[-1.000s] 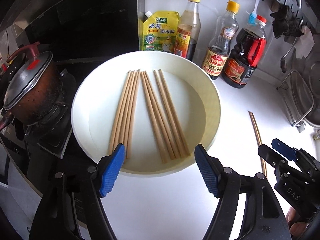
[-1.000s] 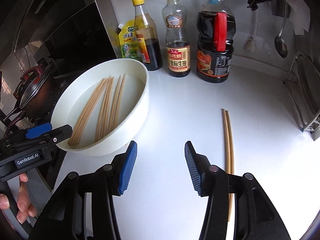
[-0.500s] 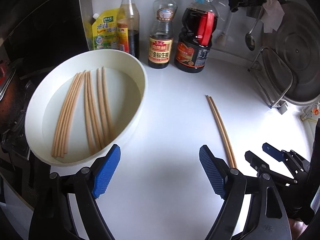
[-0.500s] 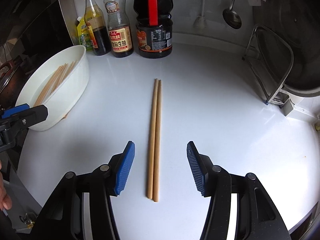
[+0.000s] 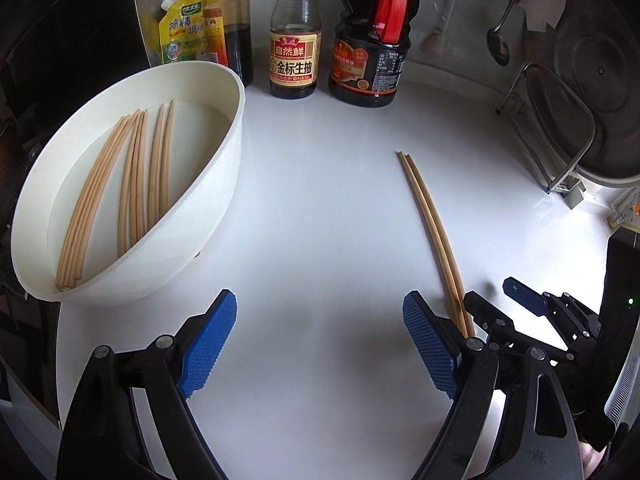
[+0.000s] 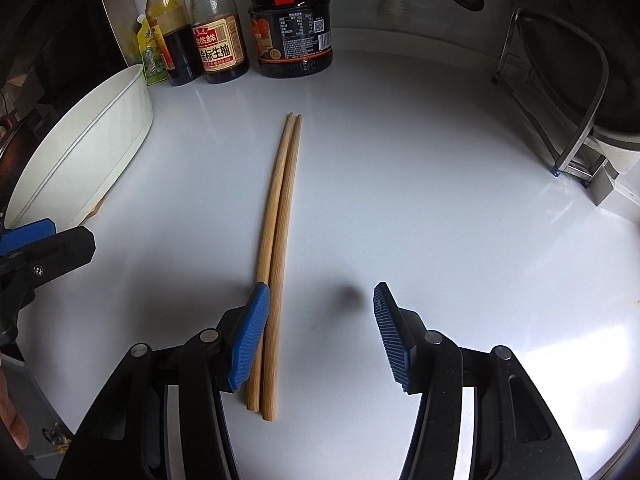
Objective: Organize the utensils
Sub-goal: 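Lower both open tools over the last two chopsticks on the counter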
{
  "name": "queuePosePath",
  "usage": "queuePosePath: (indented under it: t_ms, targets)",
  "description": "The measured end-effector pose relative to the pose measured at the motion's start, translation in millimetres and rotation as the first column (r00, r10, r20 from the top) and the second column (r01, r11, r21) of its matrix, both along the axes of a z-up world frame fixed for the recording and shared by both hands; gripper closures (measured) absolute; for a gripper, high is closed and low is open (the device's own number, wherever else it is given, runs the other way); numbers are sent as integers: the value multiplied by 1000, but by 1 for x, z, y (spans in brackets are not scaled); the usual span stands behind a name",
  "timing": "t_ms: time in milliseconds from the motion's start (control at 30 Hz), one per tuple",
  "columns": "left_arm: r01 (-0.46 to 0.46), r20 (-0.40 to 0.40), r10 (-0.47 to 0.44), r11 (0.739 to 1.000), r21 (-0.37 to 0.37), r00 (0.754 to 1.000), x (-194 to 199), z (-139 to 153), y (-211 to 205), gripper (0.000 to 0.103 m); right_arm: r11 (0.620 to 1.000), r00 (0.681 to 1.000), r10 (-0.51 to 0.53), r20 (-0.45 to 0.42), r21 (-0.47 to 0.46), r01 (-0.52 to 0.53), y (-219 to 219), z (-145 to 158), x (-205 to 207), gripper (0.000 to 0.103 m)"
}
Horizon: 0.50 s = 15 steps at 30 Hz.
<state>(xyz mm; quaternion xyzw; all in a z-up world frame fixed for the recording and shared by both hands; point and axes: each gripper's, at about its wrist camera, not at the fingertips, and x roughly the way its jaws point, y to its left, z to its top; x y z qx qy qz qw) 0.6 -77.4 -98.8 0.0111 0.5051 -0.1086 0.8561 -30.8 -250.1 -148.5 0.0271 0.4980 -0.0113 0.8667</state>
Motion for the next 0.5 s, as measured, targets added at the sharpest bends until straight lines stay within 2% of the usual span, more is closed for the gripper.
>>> queuePosePath:
  t_ms: [500]
  targets:
    - [-19, 5, 19, 1000, 19, 1000, 4, -7, -6, 19, 995, 998, 57, 32, -78, -55, 7, -13, 2, 51]
